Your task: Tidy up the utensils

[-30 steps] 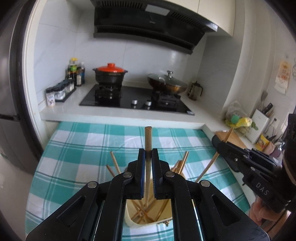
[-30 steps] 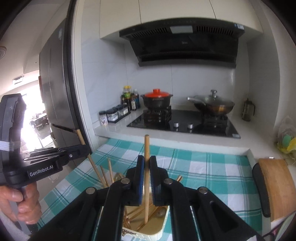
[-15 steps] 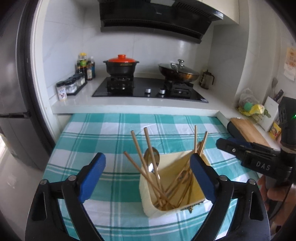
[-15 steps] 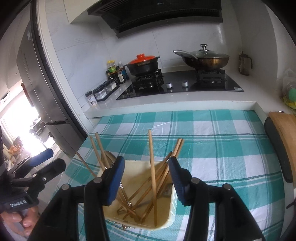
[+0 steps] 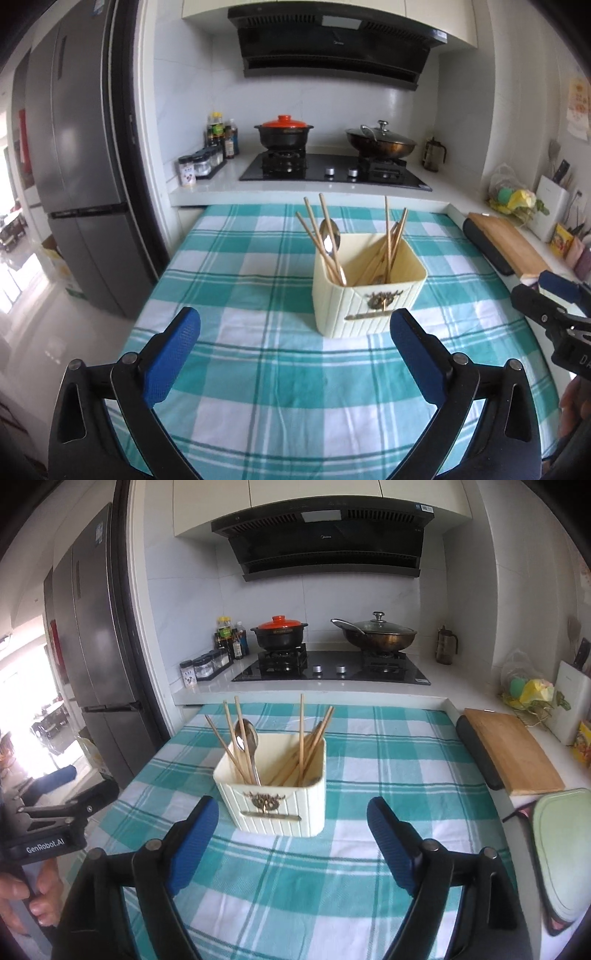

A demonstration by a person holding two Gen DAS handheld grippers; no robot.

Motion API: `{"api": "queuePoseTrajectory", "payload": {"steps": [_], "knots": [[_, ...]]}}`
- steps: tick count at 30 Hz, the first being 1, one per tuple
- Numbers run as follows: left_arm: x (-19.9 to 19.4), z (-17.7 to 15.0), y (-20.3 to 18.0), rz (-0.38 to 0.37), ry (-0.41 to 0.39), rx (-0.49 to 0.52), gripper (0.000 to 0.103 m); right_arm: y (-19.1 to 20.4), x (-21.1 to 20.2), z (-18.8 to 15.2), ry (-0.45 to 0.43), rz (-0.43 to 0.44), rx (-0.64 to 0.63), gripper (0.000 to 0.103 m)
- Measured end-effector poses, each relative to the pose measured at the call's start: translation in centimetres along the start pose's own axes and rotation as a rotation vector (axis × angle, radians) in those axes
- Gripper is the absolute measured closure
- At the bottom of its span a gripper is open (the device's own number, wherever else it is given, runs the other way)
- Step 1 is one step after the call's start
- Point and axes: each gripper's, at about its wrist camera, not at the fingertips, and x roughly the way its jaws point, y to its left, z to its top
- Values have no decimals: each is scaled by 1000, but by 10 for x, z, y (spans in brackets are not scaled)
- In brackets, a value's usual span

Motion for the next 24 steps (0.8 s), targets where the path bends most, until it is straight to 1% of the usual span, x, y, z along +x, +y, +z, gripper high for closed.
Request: {"api": "queuePoseTrajectory", "payload": {"steps": [2,6,9,13,18,24], "knots": [[-15,-9,-1,-3,-11,-11,1,4,-15,-11,-10,-26,6,16],[-38,-23,-2,-31,-25,-16,1,13,-37,-26,-21,-30,12,11],[-50,-28,-3,-16,-27,-3,0,21,-51,-33,-45,-62,3,11],[-60,-30,-4,9,-30,10,0,34,-64,-39,-60,-63,-21,11],[-69,-33,-5,31,-33,31,0,49,-73,-41,-76,-38,-53,11],[-80,-34,-4,42,-49,34,0,54,-86,-41,-103,-44,-72,11]]}}
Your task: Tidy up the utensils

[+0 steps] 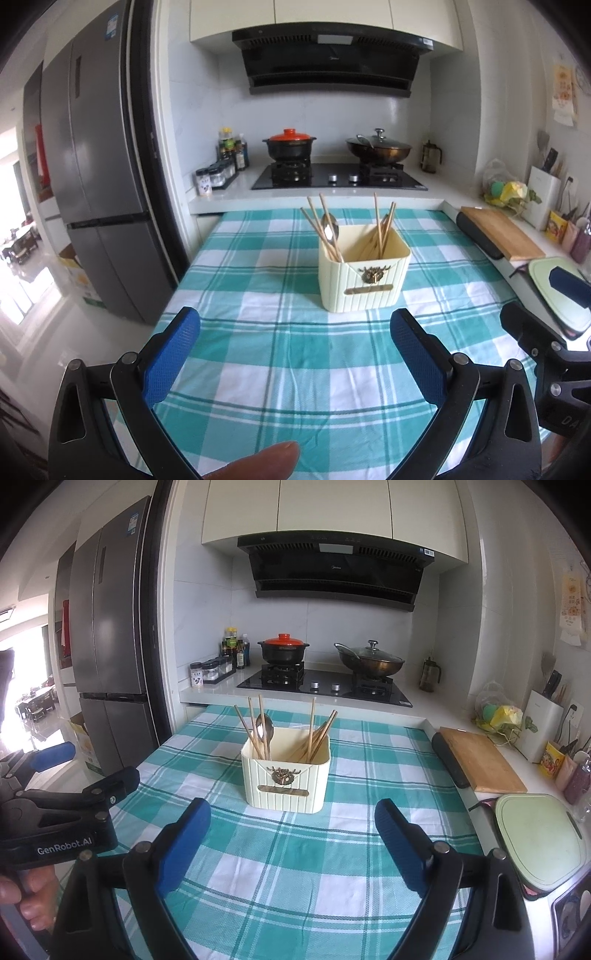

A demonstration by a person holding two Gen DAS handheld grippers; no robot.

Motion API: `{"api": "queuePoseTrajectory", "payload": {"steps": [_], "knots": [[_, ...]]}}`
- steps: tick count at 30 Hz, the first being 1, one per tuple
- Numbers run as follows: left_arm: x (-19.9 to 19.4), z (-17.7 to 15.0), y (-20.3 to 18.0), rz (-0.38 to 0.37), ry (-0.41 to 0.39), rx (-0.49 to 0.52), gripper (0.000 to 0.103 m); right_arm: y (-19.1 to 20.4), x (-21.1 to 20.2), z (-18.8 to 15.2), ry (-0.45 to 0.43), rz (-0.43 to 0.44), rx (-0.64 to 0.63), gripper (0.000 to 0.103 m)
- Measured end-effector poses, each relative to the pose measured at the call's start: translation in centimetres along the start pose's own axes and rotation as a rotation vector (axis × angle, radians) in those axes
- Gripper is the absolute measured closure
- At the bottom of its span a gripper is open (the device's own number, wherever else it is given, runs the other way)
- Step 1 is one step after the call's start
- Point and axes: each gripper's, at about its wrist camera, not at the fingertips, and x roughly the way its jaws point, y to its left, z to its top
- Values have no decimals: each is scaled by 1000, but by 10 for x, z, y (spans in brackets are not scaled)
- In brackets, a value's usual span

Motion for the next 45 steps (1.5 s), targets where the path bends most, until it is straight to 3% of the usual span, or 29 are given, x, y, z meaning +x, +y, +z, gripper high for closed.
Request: {"api": "queuePoseTrajectory", "payload": {"steps": [45], "knots": [[-10,0,-12,-43,-11,9,0,-2,-8,1,-10,-36,23,11]]}}
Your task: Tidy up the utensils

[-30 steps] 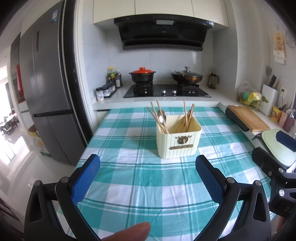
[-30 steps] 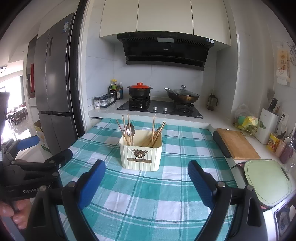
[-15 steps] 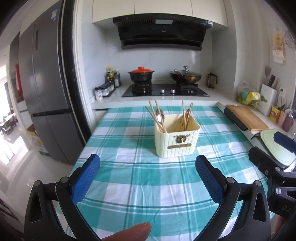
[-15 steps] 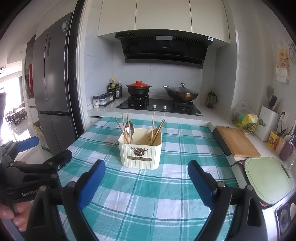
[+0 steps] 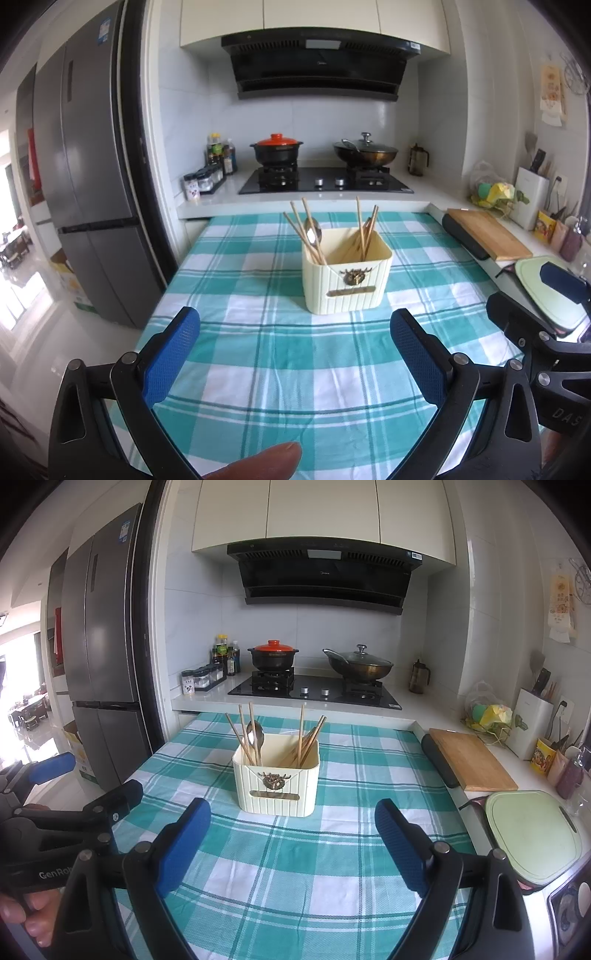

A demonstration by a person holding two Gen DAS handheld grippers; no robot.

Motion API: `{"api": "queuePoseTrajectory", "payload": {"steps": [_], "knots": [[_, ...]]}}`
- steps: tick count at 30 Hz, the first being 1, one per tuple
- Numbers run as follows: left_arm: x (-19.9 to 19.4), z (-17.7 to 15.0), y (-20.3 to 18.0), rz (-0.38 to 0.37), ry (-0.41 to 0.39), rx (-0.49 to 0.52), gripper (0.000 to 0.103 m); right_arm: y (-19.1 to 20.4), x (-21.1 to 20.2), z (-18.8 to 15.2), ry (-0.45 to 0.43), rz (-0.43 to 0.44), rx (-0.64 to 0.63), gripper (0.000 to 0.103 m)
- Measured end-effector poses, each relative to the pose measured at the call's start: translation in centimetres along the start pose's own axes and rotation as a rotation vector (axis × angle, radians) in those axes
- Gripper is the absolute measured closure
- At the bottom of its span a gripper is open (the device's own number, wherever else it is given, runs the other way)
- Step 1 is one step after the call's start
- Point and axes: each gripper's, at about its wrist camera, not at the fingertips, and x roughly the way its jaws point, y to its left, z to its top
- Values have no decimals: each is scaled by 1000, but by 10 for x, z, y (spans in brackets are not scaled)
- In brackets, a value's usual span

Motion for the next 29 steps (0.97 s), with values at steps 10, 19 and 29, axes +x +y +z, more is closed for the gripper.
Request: {"api": "queuePoseTrajectory", "payload": {"steps": [10,19,29], "knots": [[1,0,0,1,-3,-4,0,-1,1,0,1,-1,-1,11],[1,-1,-1,5,-7,1,1,0,1,0,2,0,-4,11],[2,-6,2,-21,-42,-1,1,-1,1,-2,5,0,8,11]]}}
